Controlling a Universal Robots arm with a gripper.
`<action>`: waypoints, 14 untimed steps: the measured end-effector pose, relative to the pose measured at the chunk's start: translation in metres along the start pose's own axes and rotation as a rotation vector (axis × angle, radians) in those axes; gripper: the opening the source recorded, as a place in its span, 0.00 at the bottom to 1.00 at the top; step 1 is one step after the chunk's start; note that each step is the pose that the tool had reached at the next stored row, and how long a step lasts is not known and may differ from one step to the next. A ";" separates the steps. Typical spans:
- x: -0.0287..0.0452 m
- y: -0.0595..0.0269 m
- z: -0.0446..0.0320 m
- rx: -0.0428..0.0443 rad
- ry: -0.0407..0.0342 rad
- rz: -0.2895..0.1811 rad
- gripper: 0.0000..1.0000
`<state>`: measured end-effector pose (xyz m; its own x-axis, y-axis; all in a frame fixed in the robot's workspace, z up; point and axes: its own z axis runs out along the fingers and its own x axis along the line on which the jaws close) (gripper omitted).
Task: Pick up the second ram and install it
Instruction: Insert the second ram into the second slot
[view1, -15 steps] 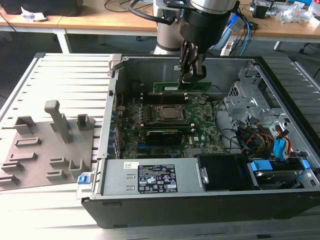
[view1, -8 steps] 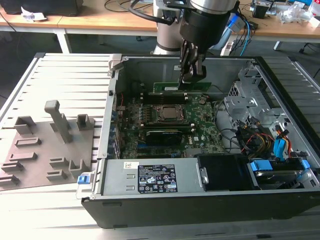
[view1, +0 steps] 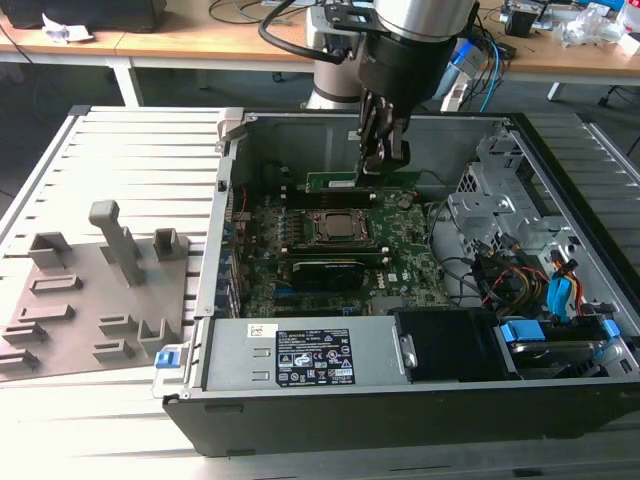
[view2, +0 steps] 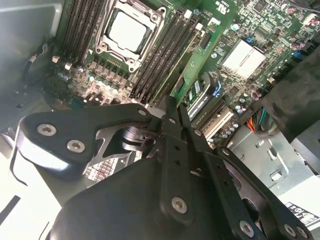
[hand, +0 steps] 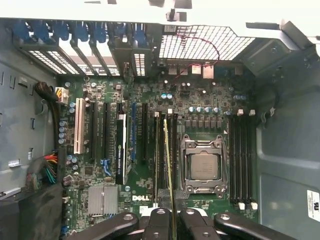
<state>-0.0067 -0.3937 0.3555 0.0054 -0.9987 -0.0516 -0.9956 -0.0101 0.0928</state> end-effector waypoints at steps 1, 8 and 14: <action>0.0001 -0.0001 0.0008 0.0001 -0.0001 0.000 0.14; 0.0006 -0.0011 0.0121 0.0001 -0.0001 0.000 0.14; 0.0011 -0.0019 0.0202 0.0001 -0.0001 0.000 0.14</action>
<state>-0.0067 -0.3937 0.3352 0.0053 -0.9986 -0.0518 -0.9956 -0.0101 0.0927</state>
